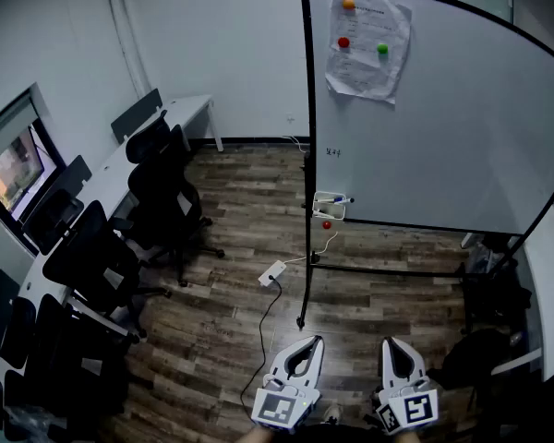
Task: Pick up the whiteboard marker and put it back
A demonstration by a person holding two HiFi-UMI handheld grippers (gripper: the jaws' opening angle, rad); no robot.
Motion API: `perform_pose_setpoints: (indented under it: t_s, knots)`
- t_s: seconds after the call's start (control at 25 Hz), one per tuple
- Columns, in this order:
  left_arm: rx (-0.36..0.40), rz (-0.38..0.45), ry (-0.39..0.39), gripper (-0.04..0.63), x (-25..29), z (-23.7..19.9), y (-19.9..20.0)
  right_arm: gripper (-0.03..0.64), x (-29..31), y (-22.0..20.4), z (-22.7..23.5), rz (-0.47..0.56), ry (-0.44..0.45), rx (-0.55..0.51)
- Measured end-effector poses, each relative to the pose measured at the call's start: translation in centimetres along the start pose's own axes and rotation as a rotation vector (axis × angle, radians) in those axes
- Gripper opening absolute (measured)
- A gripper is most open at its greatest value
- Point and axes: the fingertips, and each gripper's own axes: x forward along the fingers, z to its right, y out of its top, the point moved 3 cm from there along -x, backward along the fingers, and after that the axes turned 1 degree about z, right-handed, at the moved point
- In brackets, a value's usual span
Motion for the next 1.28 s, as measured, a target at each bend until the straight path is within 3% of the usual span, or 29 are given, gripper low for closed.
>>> perform_pose_setpoints:
  t_s: [0.72, 1.08, 1.28]
  knots:
    - [0.004, -0.027, 0.034, 0.009, -0.4, -0.3, -0.9, 0.012, -0.5, -0.1, 0.3, 0.027, -0.008, 0.015]
    - [0.015, -0.052, 0.039, 0.009, 0.6, 1.8, -1.9, 0.012, -1.7, -0.6, 2.2, 0.003, 0.016, 0.035]
    - [0.0, -0.058, 0.084, 0.009, 0.8, 2.9, -2.1, 0.012, -1.8, -0.9, 3.6, -0.004, 0.045, 0.045]
